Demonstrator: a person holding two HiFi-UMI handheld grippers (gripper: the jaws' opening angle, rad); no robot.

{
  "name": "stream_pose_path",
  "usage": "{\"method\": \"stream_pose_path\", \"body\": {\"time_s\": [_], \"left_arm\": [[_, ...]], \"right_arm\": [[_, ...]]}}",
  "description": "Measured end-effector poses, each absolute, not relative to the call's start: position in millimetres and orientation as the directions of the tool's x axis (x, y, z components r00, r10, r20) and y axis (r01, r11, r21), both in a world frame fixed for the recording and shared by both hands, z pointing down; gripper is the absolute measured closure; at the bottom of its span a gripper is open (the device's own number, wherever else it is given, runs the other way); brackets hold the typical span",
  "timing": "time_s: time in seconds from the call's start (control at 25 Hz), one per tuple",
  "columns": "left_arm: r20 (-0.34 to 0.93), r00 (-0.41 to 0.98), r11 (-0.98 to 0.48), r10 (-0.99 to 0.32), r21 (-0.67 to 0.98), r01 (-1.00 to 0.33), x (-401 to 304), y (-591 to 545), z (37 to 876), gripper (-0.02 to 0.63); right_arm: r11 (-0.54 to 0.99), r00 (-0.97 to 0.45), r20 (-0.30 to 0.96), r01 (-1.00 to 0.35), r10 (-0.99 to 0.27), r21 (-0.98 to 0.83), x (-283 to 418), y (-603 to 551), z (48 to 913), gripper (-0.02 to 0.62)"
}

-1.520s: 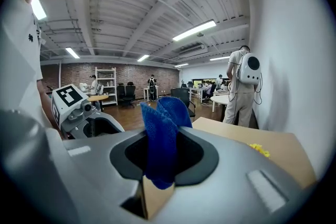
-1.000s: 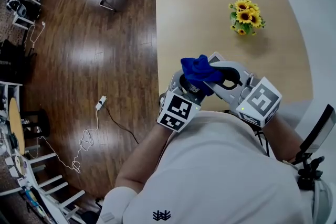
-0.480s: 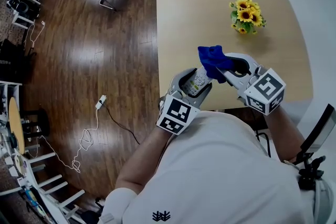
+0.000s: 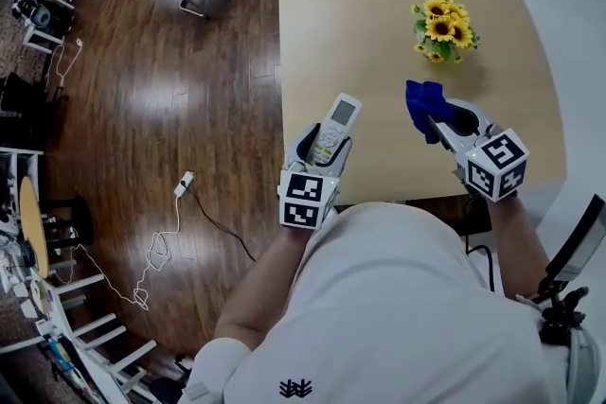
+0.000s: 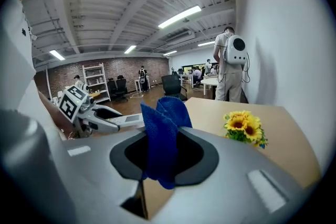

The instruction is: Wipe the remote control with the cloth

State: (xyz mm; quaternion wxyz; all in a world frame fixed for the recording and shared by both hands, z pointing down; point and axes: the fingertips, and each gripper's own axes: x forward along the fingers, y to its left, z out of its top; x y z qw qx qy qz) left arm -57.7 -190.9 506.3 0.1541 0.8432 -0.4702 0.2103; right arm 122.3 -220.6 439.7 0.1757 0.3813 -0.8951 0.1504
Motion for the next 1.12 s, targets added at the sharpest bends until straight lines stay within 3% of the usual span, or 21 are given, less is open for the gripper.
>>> {"method": "stream_pose_path", "body": {"time_s": [0.32, 0.52, 0.8, 1.12], "left_arm": [[0.642, 0.242, -0.178, -0.728, 0.165, -0.97, -100, -211, 600, 0.33], [0.736, 0.141, -0.065, -0.663, 0.132, -0.989, -107, -213, 663, 0.33], [0.788, 0.046, -0.002, -0.613, 0.057, -0.998, -111, -213, 701, 0.33], [0.828, 0.019, -0.026, -0.56, 0.005, -1.0, -113, -206, 726, 0.327]], "right_arm": [[0.652, -0.648, 0.501, -0.731, -0.574, -0.199, 145, -197, 475, 0.511], [0.663, -0.65, 0.534, -0.72, -0.541, -0.205, 165, -186, 484, 0.511], [0.664, -0.645, 0.555, -0.719, -0.526, -0.207, 193, -182, 490, 0.511], [0.676, -0.668, 0.542, -0.7, -0.509, -0.228, 200, -183, 492, 0.511]]}}
